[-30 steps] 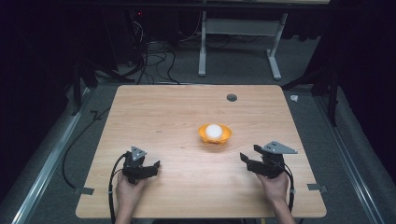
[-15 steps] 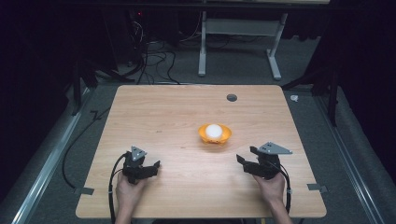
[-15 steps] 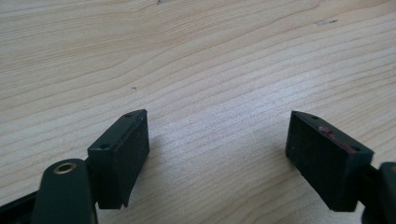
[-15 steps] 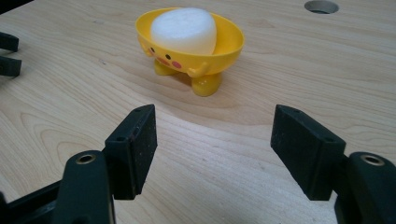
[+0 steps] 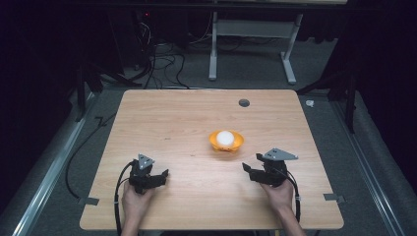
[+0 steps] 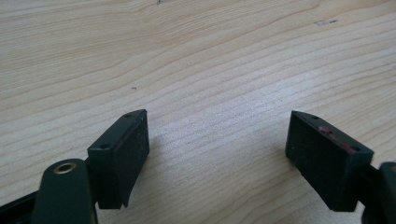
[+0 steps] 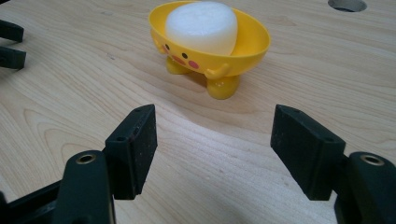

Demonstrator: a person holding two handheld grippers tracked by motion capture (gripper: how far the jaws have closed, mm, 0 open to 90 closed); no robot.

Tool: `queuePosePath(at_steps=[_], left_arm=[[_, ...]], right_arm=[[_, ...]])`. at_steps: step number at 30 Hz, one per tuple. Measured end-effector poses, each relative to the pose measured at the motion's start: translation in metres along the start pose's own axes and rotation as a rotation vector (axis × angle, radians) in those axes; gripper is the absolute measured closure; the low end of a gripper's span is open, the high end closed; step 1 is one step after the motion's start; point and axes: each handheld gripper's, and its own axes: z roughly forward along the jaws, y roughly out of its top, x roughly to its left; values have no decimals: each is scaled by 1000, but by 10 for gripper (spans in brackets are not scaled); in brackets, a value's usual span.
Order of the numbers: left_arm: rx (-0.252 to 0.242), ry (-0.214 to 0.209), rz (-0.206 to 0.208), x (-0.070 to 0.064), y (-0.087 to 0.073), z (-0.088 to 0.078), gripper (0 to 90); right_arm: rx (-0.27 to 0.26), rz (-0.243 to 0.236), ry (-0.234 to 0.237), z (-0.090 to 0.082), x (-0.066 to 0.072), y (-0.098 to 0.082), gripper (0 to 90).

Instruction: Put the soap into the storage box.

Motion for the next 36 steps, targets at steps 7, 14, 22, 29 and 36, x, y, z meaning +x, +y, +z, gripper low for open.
queuePosePath(at_steps=[7,14,22,29,36], left_arm=[[0,0,0,0,0,0,221],[0,0,0,0,0,0,221],[0,0,0,0,0,0,221],[0,0,0,0,0,0,221],[0,0,0,0,0,0,221]], right_arm=[[14,1,-2,6,0,-1,325],[30,7,-8,10,-3,-2,326],[42,1,-44,15,-5,-5,327],[53,4,-56,20,-6,-7,327],[65,11,-65,24,-8,-10,326]])
